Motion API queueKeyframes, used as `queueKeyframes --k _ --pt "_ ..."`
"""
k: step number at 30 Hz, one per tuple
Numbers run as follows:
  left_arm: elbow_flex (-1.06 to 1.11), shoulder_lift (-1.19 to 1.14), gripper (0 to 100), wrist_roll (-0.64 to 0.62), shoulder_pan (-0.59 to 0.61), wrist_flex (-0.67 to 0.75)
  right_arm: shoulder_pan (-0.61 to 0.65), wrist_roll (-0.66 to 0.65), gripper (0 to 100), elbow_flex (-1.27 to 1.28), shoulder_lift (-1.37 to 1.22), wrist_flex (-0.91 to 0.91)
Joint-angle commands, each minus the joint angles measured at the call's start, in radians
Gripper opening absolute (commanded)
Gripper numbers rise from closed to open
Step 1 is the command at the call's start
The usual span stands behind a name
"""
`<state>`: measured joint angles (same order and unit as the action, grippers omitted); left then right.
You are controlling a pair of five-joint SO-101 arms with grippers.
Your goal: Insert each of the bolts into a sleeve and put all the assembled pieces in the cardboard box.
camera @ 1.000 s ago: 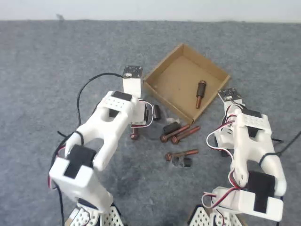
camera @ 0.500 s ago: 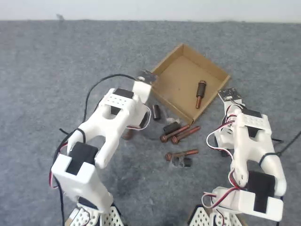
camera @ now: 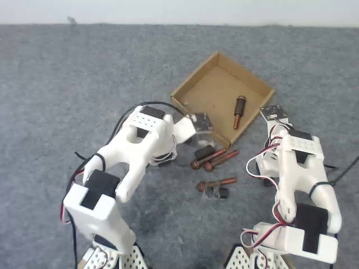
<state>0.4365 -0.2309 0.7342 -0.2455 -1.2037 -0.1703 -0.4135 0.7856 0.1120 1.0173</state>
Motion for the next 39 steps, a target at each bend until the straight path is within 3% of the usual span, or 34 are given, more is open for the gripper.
queueKeyframes --k 1,9,15,20,29,33,39 --pt "-0.079 0.012 20 -0.115 0.002 0.005 -0.008 0.005 0.6 -0.020 -0.001 -0.012" --pt "-0.251 0.014 13 -0.222 0.002 -0.222 -0.008 0.005 0.6 -0.020 -0.001 -0.018" --pt "-0.168 0.144 8 -0.411 -0.026 -0.236 -0.008 0.005 0.6 -0.020 -0.001 -0.018" --pt "-0.005 0.319 6 -0.611 -0.071 -0.146 -0.007 0.005 0.6 -0.018 -0.001 -0.018" --pt "0.222 0.457 6 -1.037 0.002 -0.014 -0.008 0.006 0.6 -0.018 -0.001 -0.018" --pt "0.308 0.506 5 -1.076 0.002 0.014 -0.008 0.006 0.6 -0.018 -0.001 -0.018" --pt "0.483 0.516 1 -1.120 0.012 0.215 -0.007 0.006 0.6 -0.002 0.010 -0.024"
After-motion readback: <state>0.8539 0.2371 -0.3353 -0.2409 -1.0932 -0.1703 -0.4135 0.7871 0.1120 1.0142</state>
